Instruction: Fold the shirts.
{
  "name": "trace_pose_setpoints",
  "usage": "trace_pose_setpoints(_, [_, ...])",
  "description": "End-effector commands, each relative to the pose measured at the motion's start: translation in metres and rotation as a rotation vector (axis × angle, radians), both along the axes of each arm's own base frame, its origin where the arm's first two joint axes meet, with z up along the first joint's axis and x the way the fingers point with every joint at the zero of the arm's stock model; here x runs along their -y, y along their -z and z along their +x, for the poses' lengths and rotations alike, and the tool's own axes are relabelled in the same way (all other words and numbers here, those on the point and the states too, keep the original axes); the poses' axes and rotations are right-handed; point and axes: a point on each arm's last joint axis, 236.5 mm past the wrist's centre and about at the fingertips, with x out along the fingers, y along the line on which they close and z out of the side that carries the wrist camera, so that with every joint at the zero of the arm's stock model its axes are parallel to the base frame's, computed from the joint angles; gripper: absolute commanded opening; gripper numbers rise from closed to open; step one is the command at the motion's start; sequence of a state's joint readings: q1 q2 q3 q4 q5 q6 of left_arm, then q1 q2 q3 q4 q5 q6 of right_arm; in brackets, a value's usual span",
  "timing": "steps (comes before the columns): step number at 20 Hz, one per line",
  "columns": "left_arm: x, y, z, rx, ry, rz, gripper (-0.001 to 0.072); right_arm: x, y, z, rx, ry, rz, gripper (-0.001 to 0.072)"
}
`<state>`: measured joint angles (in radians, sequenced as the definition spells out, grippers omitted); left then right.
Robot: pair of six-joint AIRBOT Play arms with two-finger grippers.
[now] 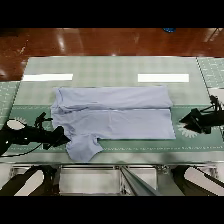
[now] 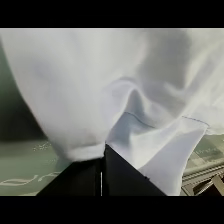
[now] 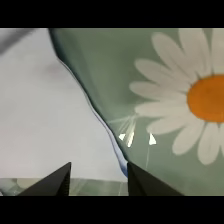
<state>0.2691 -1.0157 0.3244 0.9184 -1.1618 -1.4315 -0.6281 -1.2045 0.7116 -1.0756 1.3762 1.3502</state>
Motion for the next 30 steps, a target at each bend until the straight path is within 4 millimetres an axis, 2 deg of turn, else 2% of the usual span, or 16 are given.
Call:
trace_pose_setpoints(1, [0.002, 0.0, 0.0, 0.006, 0.011, -0.002, 0.0023, -0.011, 0.019, -0.054, -0.189, -0.011, 0.036, 0.0409])
trace_pose_setpoints(4, [0.002, 0.0, 0.0, 0.007, 0.013, -0.002, 0.0023, -0.016, 0.025, -0.055, -0.189, 0.007, 0.045, 0.0409])
trace_pose_setpoints(8, [0.001, 0.0, 0.001, 0.012, 0.011, 0.002, 0.0023, -0.018, 0.026, -0.031, -0.105, 0.062, 0.061, 0.0408])
trace_pose_setpoints(11, [0.001, 0.0, 0.001, 0.013, 0.01, 0.003, 0.0023, -0.037, 0.038, -0.027, -0.123, -0.016, 0.074, 0.0409])
trace_pose_setpoints(14, [0.001, 0.0, 0.001, 0.012, 0.011, 0.001, 0.0023, -0.055, 0.044, 0.003, -0.045, -0.008, 0.081, 0.039])
trace_pose_setpoints(15, [0.001, 0.0, 0.002, 0.013, 0.011, 0.002, 0.0024, -0.061, 0.041, 0.014, 0.001, -0.007, 0.095, 0.0298])
trace_pose_setpoints(17, [0.0, -0.004, 0.007, 0.032, 0.022, 0.003, 0.0023, -0.067, 0.031, 0.028, 0.081, -0.031, 0.131, 0.0019])
trace_pose_setpoints(19, [-0.001, -0.02, 0.025, 0.078, 0.022, -0.012, 0.0023, -0.068, 0.017, 0.033, 0.107, -0.084, 0.151, 0.0018])
trace_pose_setpoints(21, [-0.004, -0.051, 0.062, 0.192, 0.014, -0.036, 0.0023, -0.063, 0.002, 0.043, 0.136, -0.115, 0.146, 0.0018])
trace_pose_setpoints(24, [-0.02, -0.107, 0.126, 0.388, -0.015, -0.008, 0.0023, -0.05, -0.023, 0.074, 0.214, -0.108, 0.109, 0.0018])
trace_pose_setpoints(26, [-0.028, -0.131, 0.158, 0.455, -0.009, 0.011, 0.0023, -0.043, -0.042, 0.098, 0.288, -0.088, 0.094, 0.0018])
trace_pose_setpoints(28, [-0.031, -0.139, 0.187, 0.473, 0.004, 0.011, 0.0023, -0.046, -0.059, 0.128, 0.369, -0.032, 0.132, 0.0018])
trace_pose_setpoints(30, [-0.032, -0.136, 0.214, 0.463, 0.015, 0.004, 0.0023, -0.053, -0.068, 0.152, 0.42, -0.019, 0.175, 0.0018])
